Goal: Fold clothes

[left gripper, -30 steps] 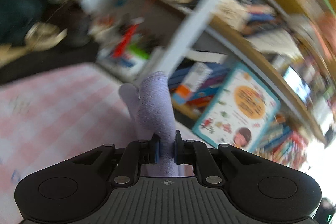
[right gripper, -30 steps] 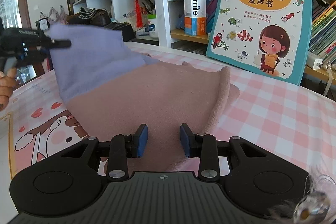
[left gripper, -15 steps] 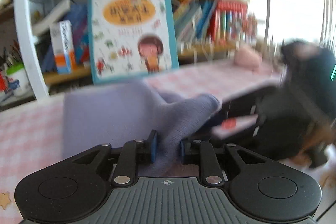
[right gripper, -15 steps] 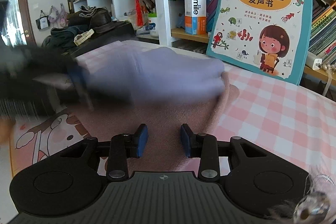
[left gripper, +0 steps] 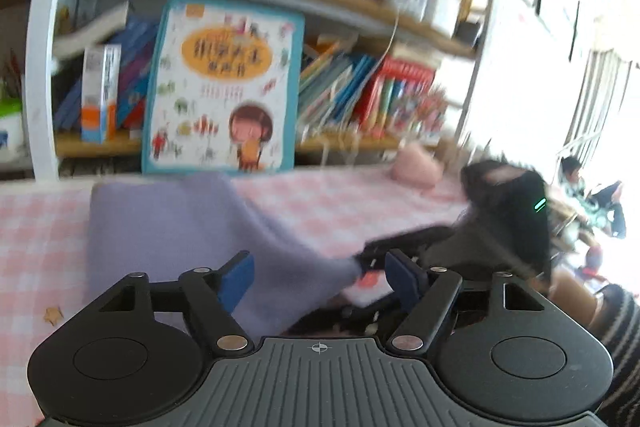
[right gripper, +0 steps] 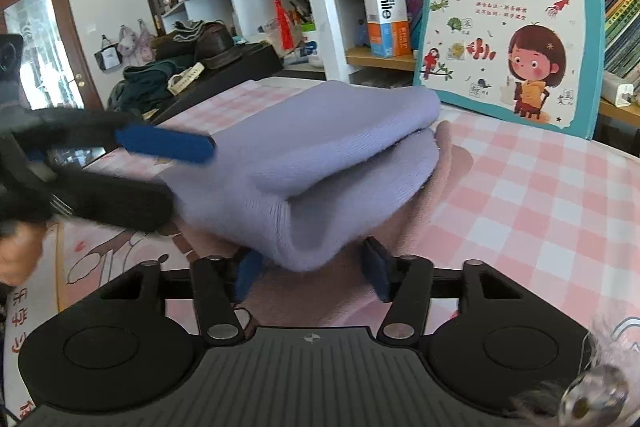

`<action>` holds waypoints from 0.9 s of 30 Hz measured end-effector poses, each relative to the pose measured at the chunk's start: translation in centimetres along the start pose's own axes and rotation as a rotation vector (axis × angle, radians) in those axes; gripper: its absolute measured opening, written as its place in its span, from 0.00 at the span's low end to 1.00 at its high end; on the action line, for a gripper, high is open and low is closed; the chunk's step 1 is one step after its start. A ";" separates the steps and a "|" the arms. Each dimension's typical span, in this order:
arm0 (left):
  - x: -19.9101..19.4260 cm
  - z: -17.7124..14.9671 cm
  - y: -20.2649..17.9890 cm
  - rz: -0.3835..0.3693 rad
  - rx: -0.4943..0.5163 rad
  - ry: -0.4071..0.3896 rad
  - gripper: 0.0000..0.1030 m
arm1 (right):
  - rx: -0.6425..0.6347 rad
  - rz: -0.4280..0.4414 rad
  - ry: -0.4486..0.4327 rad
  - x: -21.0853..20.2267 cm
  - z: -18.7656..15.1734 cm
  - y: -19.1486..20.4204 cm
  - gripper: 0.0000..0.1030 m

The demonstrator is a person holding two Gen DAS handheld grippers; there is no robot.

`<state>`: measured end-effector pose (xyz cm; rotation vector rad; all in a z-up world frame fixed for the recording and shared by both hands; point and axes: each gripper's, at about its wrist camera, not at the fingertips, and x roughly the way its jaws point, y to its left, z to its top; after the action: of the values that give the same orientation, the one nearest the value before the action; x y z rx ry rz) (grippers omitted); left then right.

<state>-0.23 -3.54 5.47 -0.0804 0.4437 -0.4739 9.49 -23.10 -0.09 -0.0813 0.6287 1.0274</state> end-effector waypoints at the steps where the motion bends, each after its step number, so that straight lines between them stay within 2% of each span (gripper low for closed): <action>1: -0.7 0.2 -0.1 -0.008 0.003 -0.027 0.78 | 0.002 0.008 0.001 0.0 0.0 0.0 0.59; 2: -1.4 0.4 0.0 -0.002 0.014 -0.065 0.80 | 0.007 0.017 0.003 0.0 -0.1 0.0 0.62; 3: -2.1 0.5 0.2 0.005 0.025 -0.105 0.82 | 0.012 0.027 0.005 0.0 -0.1 0.0 0.69; 5: -2.5 0.6 1.0 0.070 0.033 -0.142 0.84 | 0.019 0.040 0.008 0.0 -0.2 0.1 0.76; 7: -2.0 0.4 1.9 0.156 0.017 -0.117 0.84 | 0.015 0.038 0.012 0.0 -0.1 0.4 0.80; 10: -0.6 -0.4 3.4 0.240 -0.008 -0.044 0.82 | 0.039 0.054 0.010 -0.1 0.0 0.4 0.80; 12: 0.3 -1.0 4.3 0.254 -0.031 0.002 0.82 | 0.113 0.119 -0.006 -0.4 0.0 -0.5 0.80; 16: 1.3 -2.5 4.9 0.255 -0.024 0.065 0.81 | 0.333 0.324 -0.049 -1.0 0.0 -3.3 0.80; 19: 1.4 -3.5 4.1 0.271 0.051 0.084 0.81 | 0.463 0.351 -0.068 -0.7 0.2 -4.6 0.80; 22: 1.5 -4.0 3.3 0.281 0.116 0.098 0.81 | 0.587 0.333 -0.073 0.1 0.6 -5.6 0.79; 23: 1.4 -4.1 3.3 0.281 0.121 0.099 0.81 | 0.608 0.311 -0.070 0.5 0.8 -5.7 0.76; 24: 1.3 -4.2 3.2 0.281 0.126 0.101 0.81 | 0.615 0.286 -0.065 0.9 1.0 -5.6 0.68; 25: 1.4 -4.2 3.2 0.281 0.126 0.102 0.81 | 0.611 0.254 -0.060 1.1 1.1 -5.5 0.51; 27: 1.4 -4.1 3.2 0.281 0.127 0.104 0.81 | 0.582 0.173 -0.042 1.5 1.4 -5.0 0.28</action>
<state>0.50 -1.23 0.63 0.1282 0.5173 -0.2295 14.71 -24.08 -0.87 0.5102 0.8850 0.9725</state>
